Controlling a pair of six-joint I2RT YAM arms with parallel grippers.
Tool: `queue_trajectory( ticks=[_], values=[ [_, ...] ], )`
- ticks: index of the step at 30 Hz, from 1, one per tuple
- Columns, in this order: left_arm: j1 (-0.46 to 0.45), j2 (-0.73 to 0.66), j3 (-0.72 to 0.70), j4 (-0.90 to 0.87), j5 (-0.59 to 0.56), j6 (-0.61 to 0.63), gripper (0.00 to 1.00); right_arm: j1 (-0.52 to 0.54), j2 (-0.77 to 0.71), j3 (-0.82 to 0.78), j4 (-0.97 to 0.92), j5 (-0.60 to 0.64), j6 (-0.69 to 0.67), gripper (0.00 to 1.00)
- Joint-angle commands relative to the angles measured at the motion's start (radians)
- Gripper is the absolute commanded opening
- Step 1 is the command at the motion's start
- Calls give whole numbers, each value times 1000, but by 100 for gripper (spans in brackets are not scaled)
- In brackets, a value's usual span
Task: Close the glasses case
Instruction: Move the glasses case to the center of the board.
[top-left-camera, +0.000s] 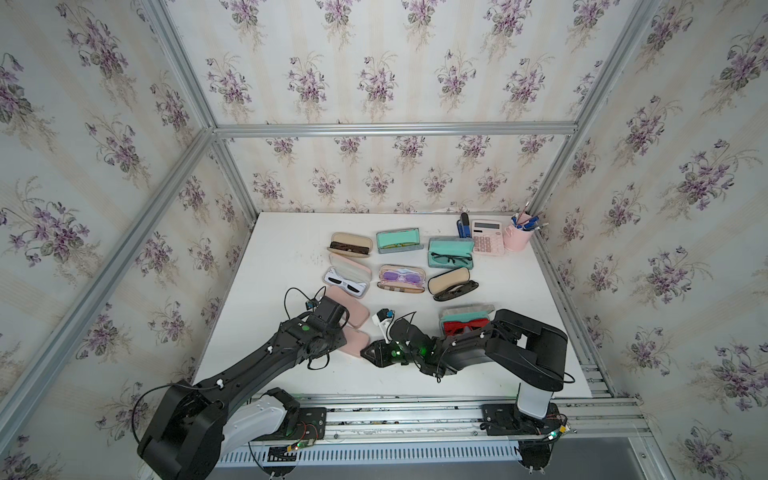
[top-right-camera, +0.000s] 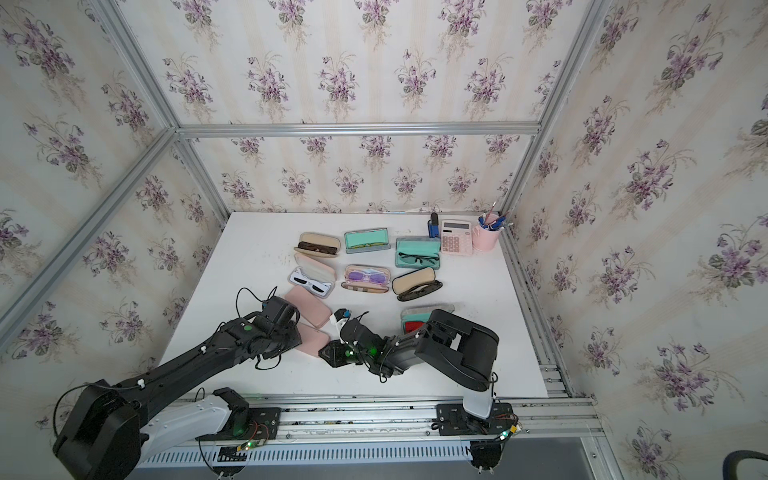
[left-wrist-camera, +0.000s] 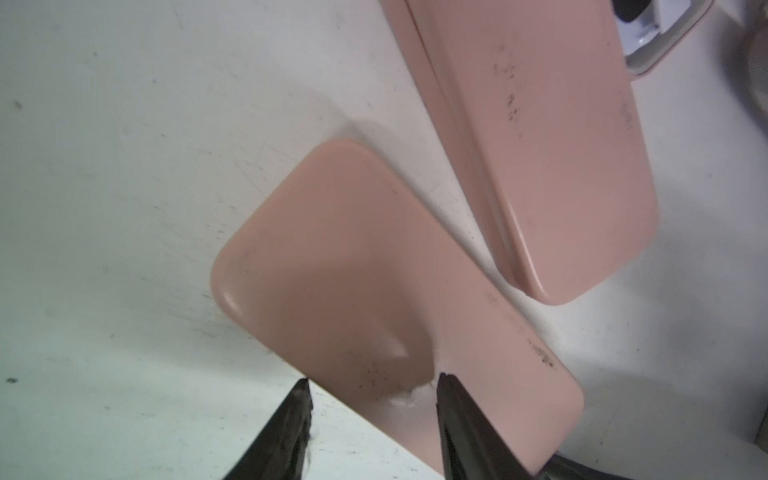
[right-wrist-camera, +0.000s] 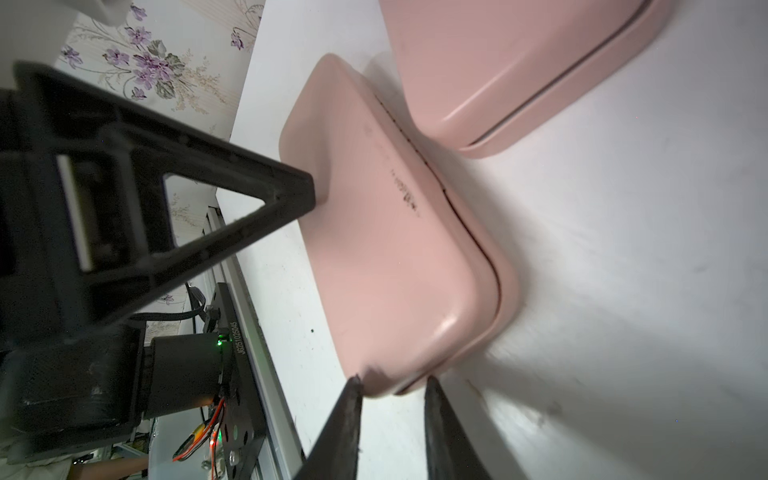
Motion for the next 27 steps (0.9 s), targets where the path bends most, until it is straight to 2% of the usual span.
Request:
queue_trajectory(
  ticks=[1,5,8,11,13,17,20,23,25,27],
  values=[
    [6,17,6,34,-51,49,51,-1,12,10,16,0,-7,28],
    [6,54,14,79,-33,57,51,-17,10,22,-4,4,-31,28],
    [1,0,39,32,-26,47,54,-21,-63,4,-30,6,-67,31],
    [-42,-156,85,-80,-72,36,69,-22,-224,-33,-120,33,-118,36],
    [-70,-244,125,-136,-76,35,85,-26,-349,-35,-253,82,-163,39],
    [-153,-266,191,-152,-20,25,94,-96,-590,-60,-491,168,-204,45],
    [-295,-201,223,-95,-27,-2,96,-258,-804,-99,-694,226,-209,46],
    [-398,-81,228,43,24,-23,97,-510,-983,-114,-890,291,-252,48],
    [-442,18,228,149,68,-37,97,-739,-1024,-129,-933,241,-306,49],
    [-477,116,253,208,86,-35,97,-939,-1021,-153,-906,123,-340,49]
  ],
)
